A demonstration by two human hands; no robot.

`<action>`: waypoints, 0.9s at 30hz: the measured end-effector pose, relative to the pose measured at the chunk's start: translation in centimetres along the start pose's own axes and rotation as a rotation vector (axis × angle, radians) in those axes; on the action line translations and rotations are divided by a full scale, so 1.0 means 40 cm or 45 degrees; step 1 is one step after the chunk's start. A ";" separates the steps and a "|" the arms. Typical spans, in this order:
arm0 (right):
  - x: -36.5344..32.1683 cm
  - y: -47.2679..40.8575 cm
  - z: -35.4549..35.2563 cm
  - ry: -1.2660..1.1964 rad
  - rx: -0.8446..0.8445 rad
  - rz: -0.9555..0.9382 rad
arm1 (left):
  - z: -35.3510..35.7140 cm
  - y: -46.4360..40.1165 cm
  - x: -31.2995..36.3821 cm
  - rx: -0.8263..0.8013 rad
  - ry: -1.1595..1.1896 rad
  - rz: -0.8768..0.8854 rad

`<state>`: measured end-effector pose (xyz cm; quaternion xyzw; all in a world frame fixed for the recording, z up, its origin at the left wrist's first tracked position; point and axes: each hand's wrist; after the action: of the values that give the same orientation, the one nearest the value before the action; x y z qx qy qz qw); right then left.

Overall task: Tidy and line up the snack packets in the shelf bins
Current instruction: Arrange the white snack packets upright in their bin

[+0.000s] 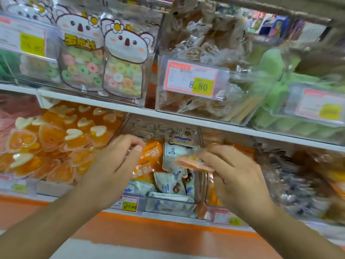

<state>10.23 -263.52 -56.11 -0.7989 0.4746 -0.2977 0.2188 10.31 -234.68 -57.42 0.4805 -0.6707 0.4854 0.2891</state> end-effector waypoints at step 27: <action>-0.219 -0.268 0.242 -0.150 -0.944 -0.002 | -0.069 0.007 -0.099 -0.258 -0.741 0.019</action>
<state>20.32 -250.24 -58.71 -0.8400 0.5362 -0.0595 -0.0586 11.31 -230.64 -59.92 0.5632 -0.7738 0.2602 0.1276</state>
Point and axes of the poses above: each hand's wrist, its own y-axis away from the middle knuckle, its own z-axis out of the palm, x = y × z, and after that the axes turned 15 degrees about y, right-handed
